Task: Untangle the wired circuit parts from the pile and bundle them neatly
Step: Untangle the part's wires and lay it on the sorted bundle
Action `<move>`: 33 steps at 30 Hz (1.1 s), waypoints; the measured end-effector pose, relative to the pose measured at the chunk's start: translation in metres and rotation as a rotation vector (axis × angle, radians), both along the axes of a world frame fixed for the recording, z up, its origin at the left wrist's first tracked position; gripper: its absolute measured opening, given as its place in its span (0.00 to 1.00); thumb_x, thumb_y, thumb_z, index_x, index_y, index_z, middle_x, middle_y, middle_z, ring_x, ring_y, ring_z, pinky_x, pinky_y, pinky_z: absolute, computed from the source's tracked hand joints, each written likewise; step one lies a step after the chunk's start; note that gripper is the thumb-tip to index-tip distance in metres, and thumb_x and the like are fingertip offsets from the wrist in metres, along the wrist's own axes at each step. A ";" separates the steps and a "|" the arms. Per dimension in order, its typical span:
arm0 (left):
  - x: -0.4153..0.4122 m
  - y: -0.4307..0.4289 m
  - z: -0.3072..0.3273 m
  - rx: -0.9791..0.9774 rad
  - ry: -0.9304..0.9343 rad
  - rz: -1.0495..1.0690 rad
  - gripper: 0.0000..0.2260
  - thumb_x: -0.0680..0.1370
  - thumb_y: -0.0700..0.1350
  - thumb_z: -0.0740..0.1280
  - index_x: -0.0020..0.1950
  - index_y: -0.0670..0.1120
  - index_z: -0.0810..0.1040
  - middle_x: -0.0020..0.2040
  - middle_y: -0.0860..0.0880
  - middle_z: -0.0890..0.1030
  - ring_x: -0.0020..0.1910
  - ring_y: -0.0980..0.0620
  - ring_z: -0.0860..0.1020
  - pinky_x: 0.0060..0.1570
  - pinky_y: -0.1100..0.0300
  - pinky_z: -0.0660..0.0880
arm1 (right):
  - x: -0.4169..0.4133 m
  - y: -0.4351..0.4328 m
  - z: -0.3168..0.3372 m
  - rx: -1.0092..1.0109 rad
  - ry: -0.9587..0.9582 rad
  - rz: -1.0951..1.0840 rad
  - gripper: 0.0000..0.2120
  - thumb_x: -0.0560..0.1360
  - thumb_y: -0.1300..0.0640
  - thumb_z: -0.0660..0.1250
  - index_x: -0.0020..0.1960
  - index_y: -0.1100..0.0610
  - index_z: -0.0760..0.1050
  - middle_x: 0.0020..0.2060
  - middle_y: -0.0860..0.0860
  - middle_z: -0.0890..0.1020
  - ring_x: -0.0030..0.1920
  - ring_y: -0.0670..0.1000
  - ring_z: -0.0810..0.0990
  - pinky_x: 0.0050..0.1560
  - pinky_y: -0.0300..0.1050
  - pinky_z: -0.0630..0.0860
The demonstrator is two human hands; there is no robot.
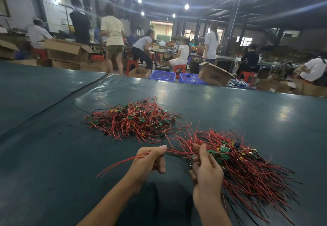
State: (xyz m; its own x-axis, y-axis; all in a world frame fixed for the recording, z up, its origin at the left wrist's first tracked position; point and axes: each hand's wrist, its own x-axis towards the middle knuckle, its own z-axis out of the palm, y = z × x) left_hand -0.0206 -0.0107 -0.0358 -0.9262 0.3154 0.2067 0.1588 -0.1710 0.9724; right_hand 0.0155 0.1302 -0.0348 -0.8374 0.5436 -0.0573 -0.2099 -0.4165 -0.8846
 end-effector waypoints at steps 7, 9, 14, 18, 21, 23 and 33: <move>0.009 0.003 0.002 -0.029 -0.073 -0.181 0.17 0.78 0.50 0.64 0.31 0.48 0.82 0.26 0.48 0.76 0.24 0.54 0.73 0.27 0.68 0.68 | 0.009 -0.038 -0.010 0.350 0.118 0.227 0.25 0.70 0.39 0.64 0.42 0.63 0.78 0.30 0.58 0.79 0.32 0.53 0.78 0.33 0.44 0.77; 0.010 0.003 0.003 -0.023 -0.112 -0.228 0.17 0.78 0.53 0.63 0.35 0.49 0.84 0.28 0.51 0.78 0.25 0.56 0.74 0.27 0.67 0.68 | 0.010 -0.041 -0.012 0.372 0.115 0.251 0.27 0.71 0.37 0.61 0.42 0.62 0.80 0.33 0.62 0.81 0.34 0.54 0.80 0.37 0.50 0.79; 0.004 0.004 0.001 0.042 -0.232 -0.162 0.20 0.70 0.60 0.68 0.27 0.46 0.77 0.27 0.47 0.76 0.26 0.53 0.73 0.30 0.63 0.71 | 0.007 -0.039 -0.011 0.354 -0.001 0.180 0.31 0.76 0.40 0.57 0.33 0.65 0.79 0.29 0.58 0.82 0.32 0.54 0.80 0.37 0.46 0.79; -0.008 -0.001 -0.009 -0.175 -0.049 0.104 0.13 0.72 0.56 0.73 0.35 0.48 0.82 0.35 0.50 0.82 0.36 0.55 0.78 0.39 0.62 0.73 | 0.003 -0.022 -0.006 -0.033 -0.129 0.042 0.26 0.81 0.42 0.59 0.30 0.58 0.71 0.20 0.49 0.68 0.18 0.46 0.63 0.20 0.36 0.61; -0.023 -0.022 -0.025 -0.797 0.416 0.604 0.06 0.75 0.52 0.71 0.46 0.51 0.82 0.52 0.55 0.80 0.56 0.56 0.73 0.54 0.59 0.69 | 0.003 -0.004 -0.001 -0.355 -0.030 0.038 0.22 0.82 0.41 0.56 0.39 0.56 0.73 0.25 0.48 0.67 0.19 0.45 0.59 0.19 0.35 0.57; -0.036 -0.039 -0.036 -1.001 0.466 0.711 0.12 0.75 0.52 0.69 0.58 0.51 0.79 0.65 0.51 0.73 0.67 0.51 0.66 0.63 0.52 0.66 | 0.004 0.004 0.001 -0.401 0.019 0.004 0.19 0.81 0.40 0.56 0.47 0.53 0.76 0.29 0.48 0.70 0.20 0.44 0.61 0.19 0.35 0.59; -0.104 -0.079 -0.050 -1.358 0.110 0.675 0.29 0.79 0.59 0.57 0.78 0.50 0.58 0.78 0.46 0.60 0.75 0.45 0.59 0.70 0.43 0.59 | 0.001 -0.005 0.000 -0.260 -0.028 0.033 0.12 0.80 0.45 0.62 0.55 0.53 0.76 0.31 0.48 0.74 0.23 0.45 0.64 0.20 0.37 0.59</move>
